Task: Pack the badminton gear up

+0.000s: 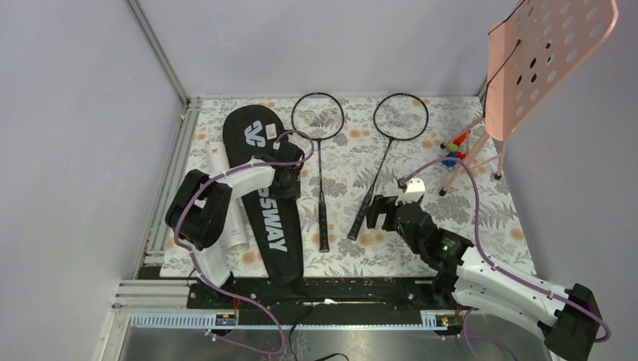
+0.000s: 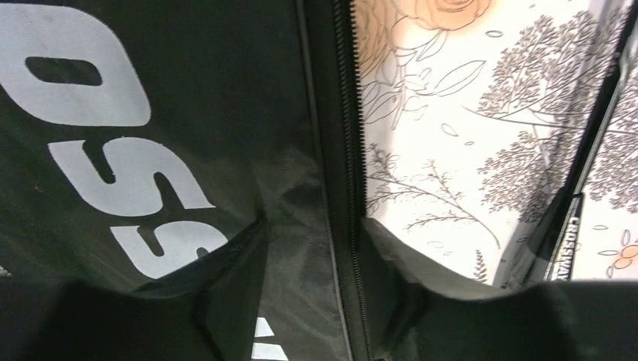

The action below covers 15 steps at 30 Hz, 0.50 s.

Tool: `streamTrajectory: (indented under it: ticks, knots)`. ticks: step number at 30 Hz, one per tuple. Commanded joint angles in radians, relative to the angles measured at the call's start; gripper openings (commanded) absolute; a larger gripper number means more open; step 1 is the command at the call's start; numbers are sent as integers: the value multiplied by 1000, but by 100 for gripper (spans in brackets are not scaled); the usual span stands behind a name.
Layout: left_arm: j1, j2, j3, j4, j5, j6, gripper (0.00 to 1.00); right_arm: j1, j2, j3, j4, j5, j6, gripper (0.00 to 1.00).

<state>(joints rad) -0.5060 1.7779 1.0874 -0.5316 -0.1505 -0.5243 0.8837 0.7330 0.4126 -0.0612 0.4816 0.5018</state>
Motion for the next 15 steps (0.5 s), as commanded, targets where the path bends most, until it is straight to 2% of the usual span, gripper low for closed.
streamTrajectory:
  ticks: [1, 5, 6, 11, 15]
  knots:
    - [-9, 87, -14, -23, -13, -12, 41, 4, -23, -13, 24, 66, -5, 100]
    - [-14, 81, -17, -21, -19, -16, 12, 5, -21, -12, 24, 65, -8, 100]
    - [-14, 76, -18, -21, -24, -16, 2, 4, -17, -12, 24, 64, -7, 100]
    - [-23, -3, -30, -1, -28, -9, 0, 4, -1, -6, 28, 52, -7, 100]
    - [-41, -190, -85, 88, 26, 4, 0, 5, 33, 8, 87, -32, -27, 100]
